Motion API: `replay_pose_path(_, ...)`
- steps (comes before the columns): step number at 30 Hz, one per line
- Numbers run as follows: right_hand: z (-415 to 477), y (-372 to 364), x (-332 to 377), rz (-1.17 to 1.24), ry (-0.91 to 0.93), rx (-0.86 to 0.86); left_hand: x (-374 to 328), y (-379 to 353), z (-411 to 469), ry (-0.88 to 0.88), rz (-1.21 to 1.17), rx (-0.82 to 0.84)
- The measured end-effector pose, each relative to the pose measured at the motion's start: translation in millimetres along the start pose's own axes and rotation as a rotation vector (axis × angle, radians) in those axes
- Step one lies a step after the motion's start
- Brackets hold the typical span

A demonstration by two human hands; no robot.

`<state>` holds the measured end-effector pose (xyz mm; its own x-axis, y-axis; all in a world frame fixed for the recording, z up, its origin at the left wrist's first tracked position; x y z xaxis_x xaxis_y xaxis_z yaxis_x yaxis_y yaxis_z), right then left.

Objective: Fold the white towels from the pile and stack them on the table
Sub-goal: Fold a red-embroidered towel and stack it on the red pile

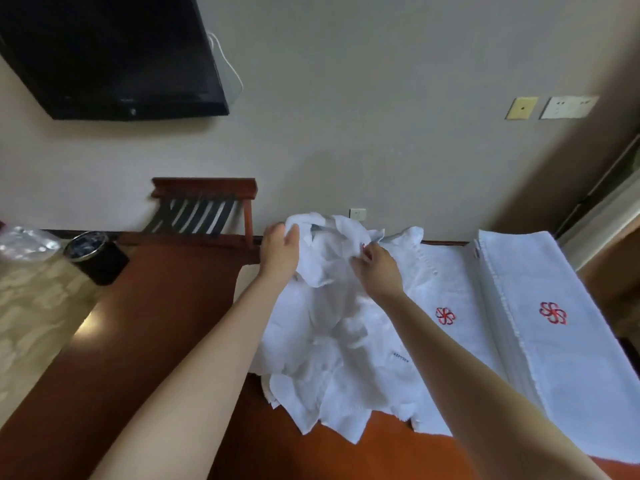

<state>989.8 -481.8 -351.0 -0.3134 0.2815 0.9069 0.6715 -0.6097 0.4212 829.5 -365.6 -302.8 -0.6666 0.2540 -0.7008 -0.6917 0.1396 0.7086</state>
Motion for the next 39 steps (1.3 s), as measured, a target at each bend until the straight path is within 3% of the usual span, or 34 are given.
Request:
replay_pose_path(3,0,22,45,0.329,0.002,-0.224,-19,23,7,0.037,-0.25,0.028)
replay_pose_path(8,-22,10,146,0.493,0.193,-0.404,-29,76,18,-0.065,-0.494,0.084)
replay_pose_path(16,-65,-92,290,0.588,0.419,-0.312,-1,205,51,-0.161,-0.786,0.06)
replay_pose_path(23,-72,-181,353,0.707,0.481,-0.134,56,303,71,-0.16,-0.805,-0.039)
replay_pose_path(29,-79,-251,384,0.742,0.454,-0.105,100,362,89,-0.191,-0.684,-0.084)
replay_pose_path(33,-68,-305,392,0.705,0.406,-0.137,143,380,119,-0.203,-0.655,-0.088)
replay_pose_path(39,-56,-394,372,0.66,0.22,-0.247,239,375,165,-0.131,-0.646,0.05)
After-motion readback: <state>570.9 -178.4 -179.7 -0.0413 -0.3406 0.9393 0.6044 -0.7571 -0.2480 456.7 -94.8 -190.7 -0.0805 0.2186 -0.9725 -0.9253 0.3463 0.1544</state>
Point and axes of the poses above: each hand's wrist, its own z-axis towards the middle knuckle, its own y-axis out of the back of the hand, x = y × z, the point moved 5 cm from there along z, towards the middle knuckle, and after that the axes turned 14 degrees about z, right-handed, at the moved point
